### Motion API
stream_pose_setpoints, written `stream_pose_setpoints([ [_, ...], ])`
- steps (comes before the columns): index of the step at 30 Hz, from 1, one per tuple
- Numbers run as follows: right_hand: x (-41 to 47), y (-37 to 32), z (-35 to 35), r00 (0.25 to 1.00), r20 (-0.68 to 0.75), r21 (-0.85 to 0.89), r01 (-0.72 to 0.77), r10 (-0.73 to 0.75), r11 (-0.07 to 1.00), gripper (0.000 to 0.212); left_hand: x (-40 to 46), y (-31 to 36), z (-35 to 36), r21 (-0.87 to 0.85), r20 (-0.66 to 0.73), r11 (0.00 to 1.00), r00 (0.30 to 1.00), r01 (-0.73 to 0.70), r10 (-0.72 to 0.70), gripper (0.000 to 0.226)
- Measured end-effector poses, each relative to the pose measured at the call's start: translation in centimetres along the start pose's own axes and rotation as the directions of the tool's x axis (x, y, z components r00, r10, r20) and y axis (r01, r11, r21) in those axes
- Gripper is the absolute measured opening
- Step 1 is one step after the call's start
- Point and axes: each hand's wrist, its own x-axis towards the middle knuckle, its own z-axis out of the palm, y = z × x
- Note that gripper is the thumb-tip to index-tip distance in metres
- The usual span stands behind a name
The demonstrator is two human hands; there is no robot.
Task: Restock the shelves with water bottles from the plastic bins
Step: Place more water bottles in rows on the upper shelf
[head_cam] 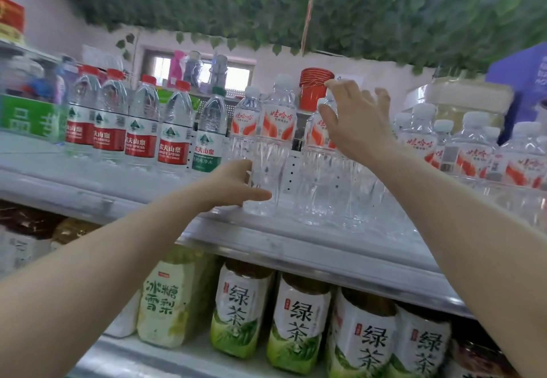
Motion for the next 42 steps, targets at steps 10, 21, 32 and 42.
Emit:
stream_pose_setpoints([
  [10,-0.2,0.1,0.2,1.0,-0.014,0.019,0.008,-0.008,1.0,0.049,2.3,-0.3,-0.6,-0.088,0.224,0.988,0.969,0.125,-0.102,0.042],
  [21,-0.2,-1.9,-1.6,0.992,0.11,-0.091,-0.053,0.063,0.994,0.05,1.2,-0.7,-1.6,-0.094,0.259,0.993,0.965,0.067,-0.04,0.064],
  [32,-11.7,-10.1,-5.7,0.961,0.207,-0.248,-0.13,0.184,0.96,0.057,-8.4,-4.3,-4.6,0.481,-0.149,0.797,0.862,-0.365,0.485,0.058],
  [42,-32.8,-19.8,-4.4,0.896,0.398,-0.287,-0.081,0.195,0.955,0.056,-20.1,-14.6,1.8,0.465,0.016,0.679,0.772,-0.569,0.636,0.053],
])
